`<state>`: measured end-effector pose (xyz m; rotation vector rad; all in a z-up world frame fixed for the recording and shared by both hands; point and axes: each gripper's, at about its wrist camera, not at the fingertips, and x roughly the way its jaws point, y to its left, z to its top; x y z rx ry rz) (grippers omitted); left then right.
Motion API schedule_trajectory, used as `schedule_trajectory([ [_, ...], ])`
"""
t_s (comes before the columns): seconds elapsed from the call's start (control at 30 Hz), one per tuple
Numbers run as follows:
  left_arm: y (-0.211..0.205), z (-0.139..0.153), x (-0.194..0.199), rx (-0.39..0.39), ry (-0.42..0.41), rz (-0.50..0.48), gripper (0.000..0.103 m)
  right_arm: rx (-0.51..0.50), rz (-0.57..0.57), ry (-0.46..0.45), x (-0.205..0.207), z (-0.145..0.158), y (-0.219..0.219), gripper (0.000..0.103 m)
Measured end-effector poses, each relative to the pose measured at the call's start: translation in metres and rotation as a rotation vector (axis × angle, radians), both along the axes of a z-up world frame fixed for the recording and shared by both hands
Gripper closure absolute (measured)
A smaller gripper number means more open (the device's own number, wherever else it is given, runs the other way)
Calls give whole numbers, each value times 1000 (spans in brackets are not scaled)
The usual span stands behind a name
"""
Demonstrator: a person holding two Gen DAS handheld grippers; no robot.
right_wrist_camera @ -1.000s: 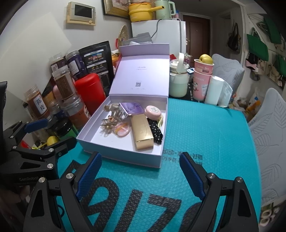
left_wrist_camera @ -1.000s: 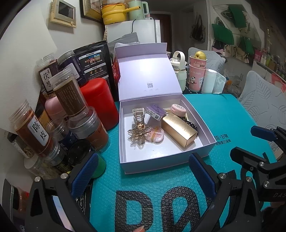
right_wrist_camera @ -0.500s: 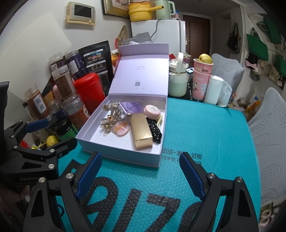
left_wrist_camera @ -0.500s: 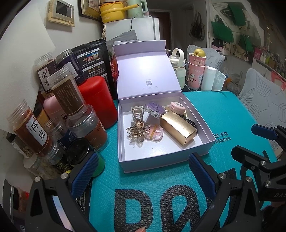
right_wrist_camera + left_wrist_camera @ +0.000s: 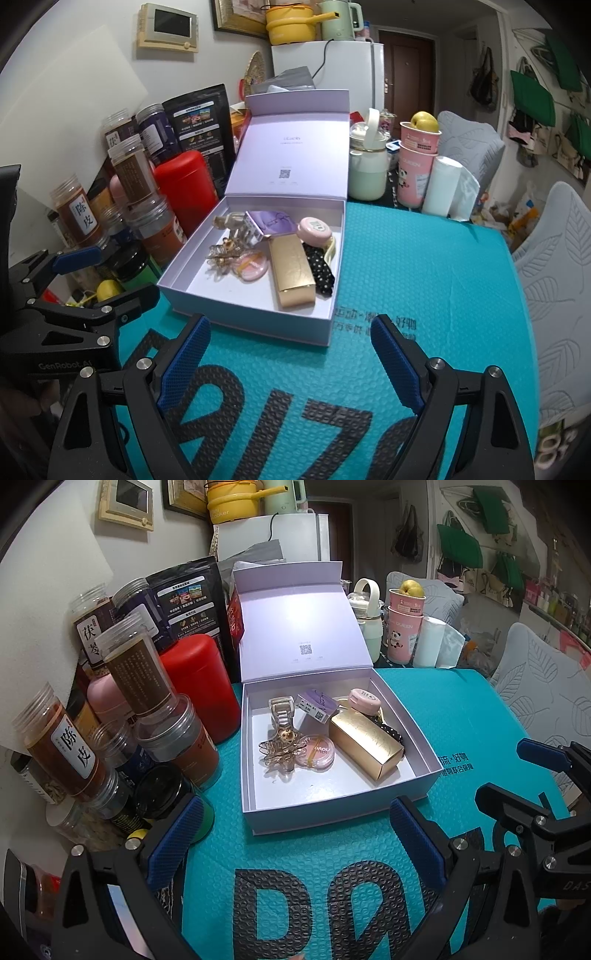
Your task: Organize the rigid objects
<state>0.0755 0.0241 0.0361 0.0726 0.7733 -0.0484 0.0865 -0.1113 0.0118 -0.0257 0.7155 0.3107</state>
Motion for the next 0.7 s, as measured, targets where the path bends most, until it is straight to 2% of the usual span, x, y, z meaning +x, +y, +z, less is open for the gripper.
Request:
schedule_trajectory([
  [0.7, -1, 0, 0, 16, 5, -2, 0, -5, 2, -1, 0, 0, -1, 14],
])
